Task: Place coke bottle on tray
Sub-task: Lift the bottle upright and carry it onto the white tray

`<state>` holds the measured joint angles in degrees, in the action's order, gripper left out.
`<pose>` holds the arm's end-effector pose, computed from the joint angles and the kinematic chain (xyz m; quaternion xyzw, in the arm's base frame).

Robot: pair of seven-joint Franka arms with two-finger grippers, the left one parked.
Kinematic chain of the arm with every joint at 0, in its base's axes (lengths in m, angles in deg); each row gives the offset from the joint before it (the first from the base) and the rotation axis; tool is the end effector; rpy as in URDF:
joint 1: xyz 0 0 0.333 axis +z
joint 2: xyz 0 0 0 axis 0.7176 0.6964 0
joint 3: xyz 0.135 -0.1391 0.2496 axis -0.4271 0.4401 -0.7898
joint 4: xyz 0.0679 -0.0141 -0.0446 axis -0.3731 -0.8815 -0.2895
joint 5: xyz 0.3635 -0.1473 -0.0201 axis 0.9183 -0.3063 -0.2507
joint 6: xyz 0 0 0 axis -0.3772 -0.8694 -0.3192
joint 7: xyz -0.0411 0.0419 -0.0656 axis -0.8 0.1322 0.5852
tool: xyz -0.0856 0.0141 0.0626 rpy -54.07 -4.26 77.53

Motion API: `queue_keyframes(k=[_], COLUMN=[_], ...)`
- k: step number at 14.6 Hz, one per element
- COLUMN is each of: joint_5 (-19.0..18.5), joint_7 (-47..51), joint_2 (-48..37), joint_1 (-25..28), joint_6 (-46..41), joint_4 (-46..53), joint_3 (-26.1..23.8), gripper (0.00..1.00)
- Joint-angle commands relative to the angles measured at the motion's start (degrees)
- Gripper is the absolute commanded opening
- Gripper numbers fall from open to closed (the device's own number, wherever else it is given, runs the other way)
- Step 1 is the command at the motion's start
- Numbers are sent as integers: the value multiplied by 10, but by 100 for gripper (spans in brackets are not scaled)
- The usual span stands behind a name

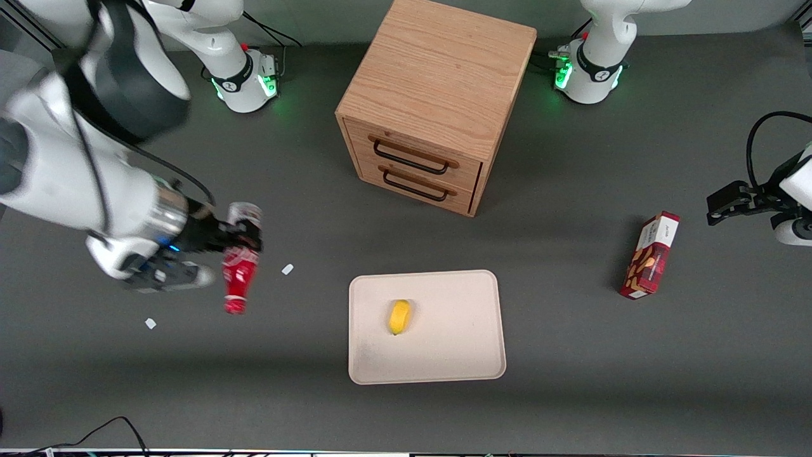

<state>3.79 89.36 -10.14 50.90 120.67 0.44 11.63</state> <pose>0.6601 0.2224 0.5073 -0.9933 -0.0146 0.0301 0.1110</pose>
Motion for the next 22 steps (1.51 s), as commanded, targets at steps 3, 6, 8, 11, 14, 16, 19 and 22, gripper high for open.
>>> queue_keyframes(k=[3, 6, 8, 11, 14, 16, 19, 22], joint_5=[12, 12, 11, 10, 9, 9, 9, 3], joint_7=[29, 104, 146, 154, 154, 154, 154, 151], joint_2=[178, 255, 291, 319, 333, 337, 343, 344], joint_1=[29, 46, 65, 77, 95, 98, 98, 98], joint_6=[150, 204, 230, 281, 301, 305, 311, 311], joint_4=[49, 85, 108, 109, 109, 109, 109, 107], joint_3=[-11, -16, -15, -11, 7, 11, 11, 12], gripper=[0, 0, 0, 0, 0, 0, 0, 61])
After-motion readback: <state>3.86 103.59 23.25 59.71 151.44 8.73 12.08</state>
